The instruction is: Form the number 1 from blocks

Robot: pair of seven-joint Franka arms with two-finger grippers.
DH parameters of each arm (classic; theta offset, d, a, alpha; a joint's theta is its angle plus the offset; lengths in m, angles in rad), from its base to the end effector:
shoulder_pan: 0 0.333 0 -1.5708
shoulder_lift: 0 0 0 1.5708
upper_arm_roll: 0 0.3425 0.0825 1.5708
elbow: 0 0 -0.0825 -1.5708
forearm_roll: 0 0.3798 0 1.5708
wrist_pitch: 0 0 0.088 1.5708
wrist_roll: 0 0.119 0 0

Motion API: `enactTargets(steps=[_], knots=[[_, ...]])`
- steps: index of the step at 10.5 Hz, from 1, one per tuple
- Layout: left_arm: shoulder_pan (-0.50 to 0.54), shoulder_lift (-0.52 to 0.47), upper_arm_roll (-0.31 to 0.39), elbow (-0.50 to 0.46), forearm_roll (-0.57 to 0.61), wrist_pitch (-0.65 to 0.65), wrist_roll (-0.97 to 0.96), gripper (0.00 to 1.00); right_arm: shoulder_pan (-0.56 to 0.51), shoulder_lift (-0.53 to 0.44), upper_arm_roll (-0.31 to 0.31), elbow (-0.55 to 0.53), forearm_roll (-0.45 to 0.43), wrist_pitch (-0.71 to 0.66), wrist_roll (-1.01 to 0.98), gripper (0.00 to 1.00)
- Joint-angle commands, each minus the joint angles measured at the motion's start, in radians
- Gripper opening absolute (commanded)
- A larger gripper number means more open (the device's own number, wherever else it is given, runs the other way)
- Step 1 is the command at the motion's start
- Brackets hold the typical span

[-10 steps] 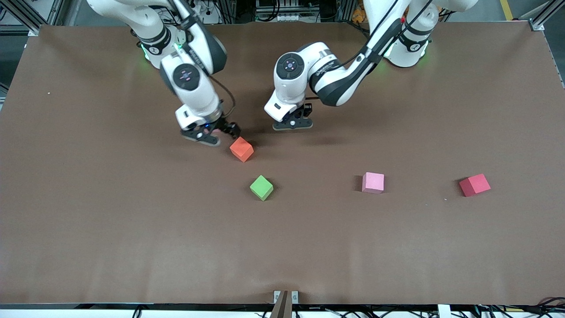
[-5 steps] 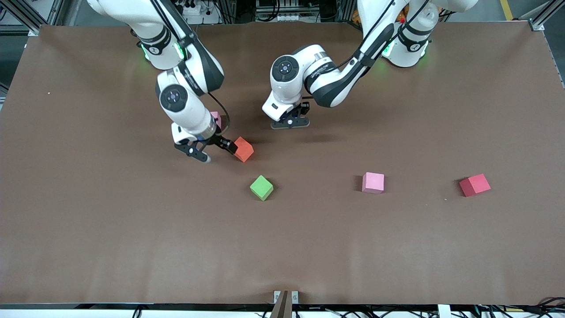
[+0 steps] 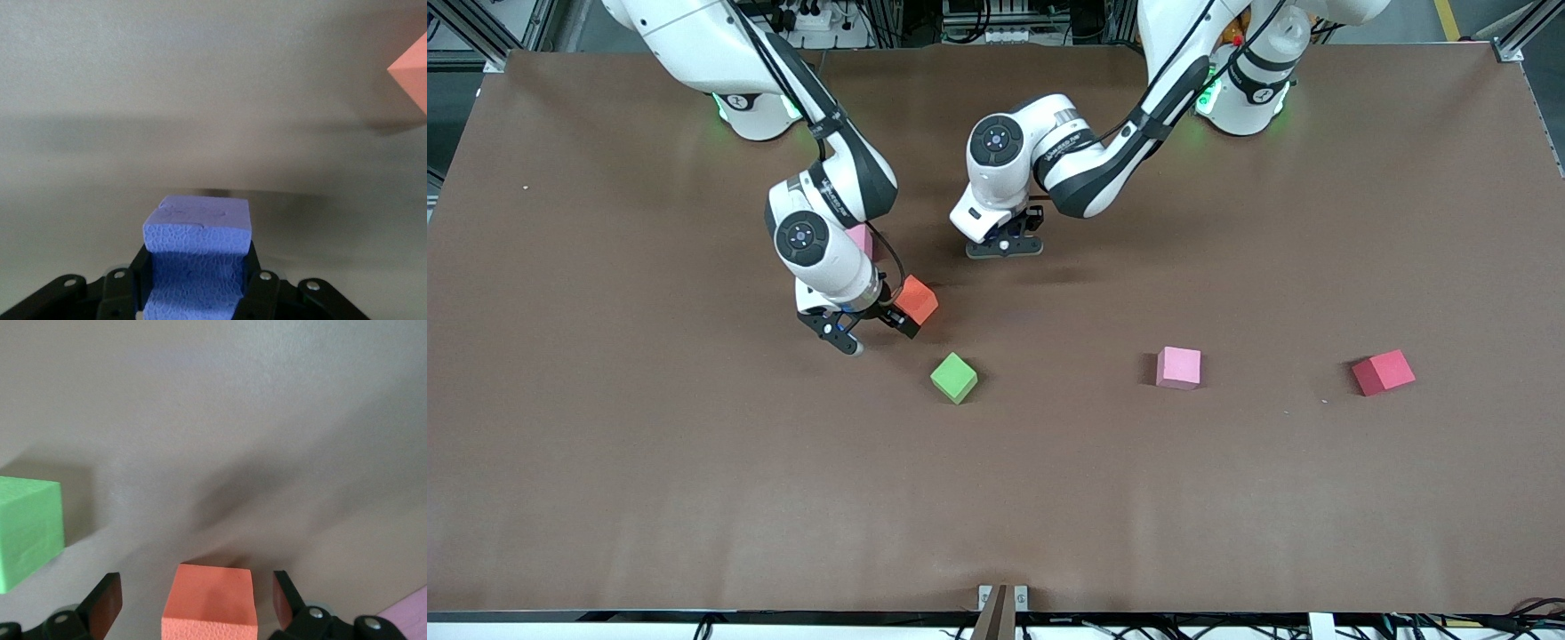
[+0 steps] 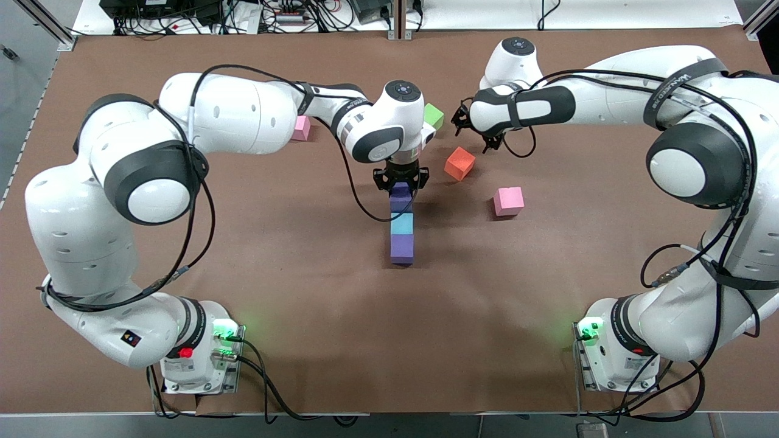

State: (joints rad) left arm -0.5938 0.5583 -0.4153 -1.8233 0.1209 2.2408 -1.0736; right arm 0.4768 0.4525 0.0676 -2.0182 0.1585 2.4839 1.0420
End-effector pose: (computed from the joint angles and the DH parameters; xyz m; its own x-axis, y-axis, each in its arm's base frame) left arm 0.3659 -0.5337 0.2574 0.9876 0.0322 -0.1534 0.0303 -0.9994 -0.0150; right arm 0.5261 0.3173 0.2416 0.8057 -0.5824 -0.1078 -0.5904 -0.8043 -0.0679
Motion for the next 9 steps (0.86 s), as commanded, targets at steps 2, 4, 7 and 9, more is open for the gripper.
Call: enactTargets(steps=[2,4,7,9], knots=[[-0.009,0.012,0.004,0.004,-0.004,0.006,-0.012,0.00,0.029,0.006,0.000,-0.019,0.006,0.007,0.012,1.00],[-0.017,0.017,0.004,0.006,-0.004,0.008,-0.012,0.00,0.036,0.006,0.004,-0.042,0.006,0.015,0.006,1.00],[-0.018,0.041,0.007,0.009,-0.004,0.029,-0.011,0.00,0.063,0.043,0.006,-0.047,0.009,0.061,0.007,0.92],[-0.017,0.046,0.007,0.010,0.016,0.028,0.004,0.17,0.069,0.052,0.006,-0.045,0.010,0.069,0.007,0.90]])
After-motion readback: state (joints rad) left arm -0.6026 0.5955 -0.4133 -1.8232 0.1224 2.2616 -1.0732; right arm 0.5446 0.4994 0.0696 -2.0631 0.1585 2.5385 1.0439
